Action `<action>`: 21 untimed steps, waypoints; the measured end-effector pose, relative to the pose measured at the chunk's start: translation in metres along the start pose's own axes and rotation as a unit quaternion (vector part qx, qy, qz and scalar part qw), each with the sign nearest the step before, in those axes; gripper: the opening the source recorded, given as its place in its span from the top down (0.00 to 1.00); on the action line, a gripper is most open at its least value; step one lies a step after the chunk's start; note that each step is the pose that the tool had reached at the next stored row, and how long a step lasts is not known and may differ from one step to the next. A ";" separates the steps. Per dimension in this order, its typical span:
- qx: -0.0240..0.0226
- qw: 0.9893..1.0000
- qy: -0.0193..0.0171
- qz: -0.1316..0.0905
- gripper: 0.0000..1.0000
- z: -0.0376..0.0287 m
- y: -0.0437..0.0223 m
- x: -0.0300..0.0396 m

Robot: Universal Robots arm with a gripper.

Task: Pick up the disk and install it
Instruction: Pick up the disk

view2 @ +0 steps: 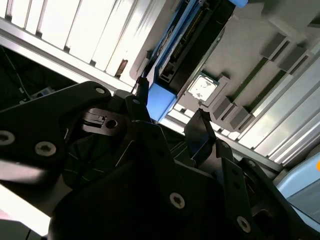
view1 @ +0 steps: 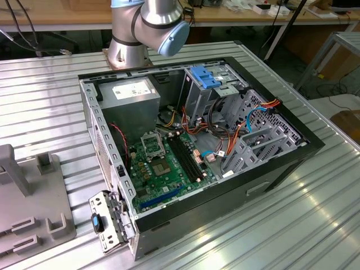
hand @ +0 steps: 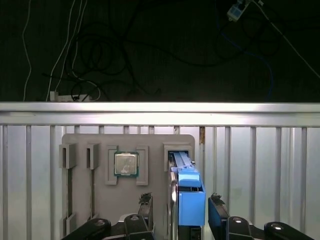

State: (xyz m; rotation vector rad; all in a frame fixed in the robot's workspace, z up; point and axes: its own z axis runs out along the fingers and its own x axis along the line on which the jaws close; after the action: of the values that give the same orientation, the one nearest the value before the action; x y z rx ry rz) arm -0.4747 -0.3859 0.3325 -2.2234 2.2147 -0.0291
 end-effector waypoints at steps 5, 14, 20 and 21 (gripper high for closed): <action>0.000 1.000 0.000 0.000 0.44 0.0040 0.0001 -0.0010; 0.000 1.000 0.000 0.000 0.44 0.0141 0.0003 -0.0022; -0.001 1.000 -0.001 0.000 0.59 0.0174 0.0004 -0.0022; -0.001 1.000 -0.001 0.000 0.59 0.0181 0.0004 -0.0023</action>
State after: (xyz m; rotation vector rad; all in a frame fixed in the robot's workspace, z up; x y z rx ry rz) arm -0.4748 -0.3838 0.3143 -2.2235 2.2149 -0.0247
